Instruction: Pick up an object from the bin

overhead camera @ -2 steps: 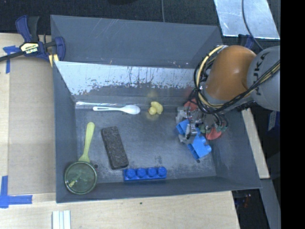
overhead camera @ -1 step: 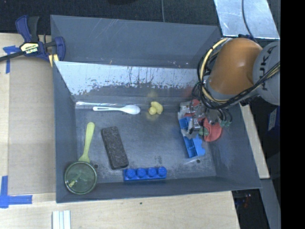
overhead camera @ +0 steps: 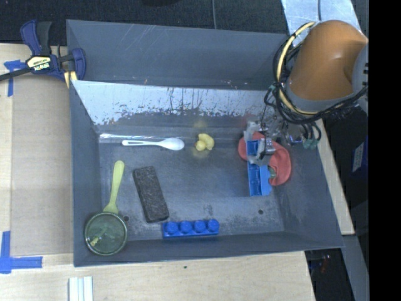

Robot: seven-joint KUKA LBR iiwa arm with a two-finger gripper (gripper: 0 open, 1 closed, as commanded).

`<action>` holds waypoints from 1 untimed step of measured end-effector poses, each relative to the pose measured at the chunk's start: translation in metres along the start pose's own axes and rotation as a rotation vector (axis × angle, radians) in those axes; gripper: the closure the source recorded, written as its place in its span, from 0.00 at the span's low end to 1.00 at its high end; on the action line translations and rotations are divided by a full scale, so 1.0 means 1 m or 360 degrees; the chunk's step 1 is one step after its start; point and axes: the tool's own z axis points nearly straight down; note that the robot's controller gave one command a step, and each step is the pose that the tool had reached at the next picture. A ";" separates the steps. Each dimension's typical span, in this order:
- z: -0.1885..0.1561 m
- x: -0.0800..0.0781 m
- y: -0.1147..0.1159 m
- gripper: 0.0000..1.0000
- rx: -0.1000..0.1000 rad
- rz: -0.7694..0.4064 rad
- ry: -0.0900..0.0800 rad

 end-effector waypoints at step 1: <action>-0.075 0.009 -0.002 1.00 -0.0001 0.0036 0.0002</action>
Offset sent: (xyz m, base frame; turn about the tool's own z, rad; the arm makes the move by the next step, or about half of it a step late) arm 0.0076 0.0096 -0.0185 -0.1684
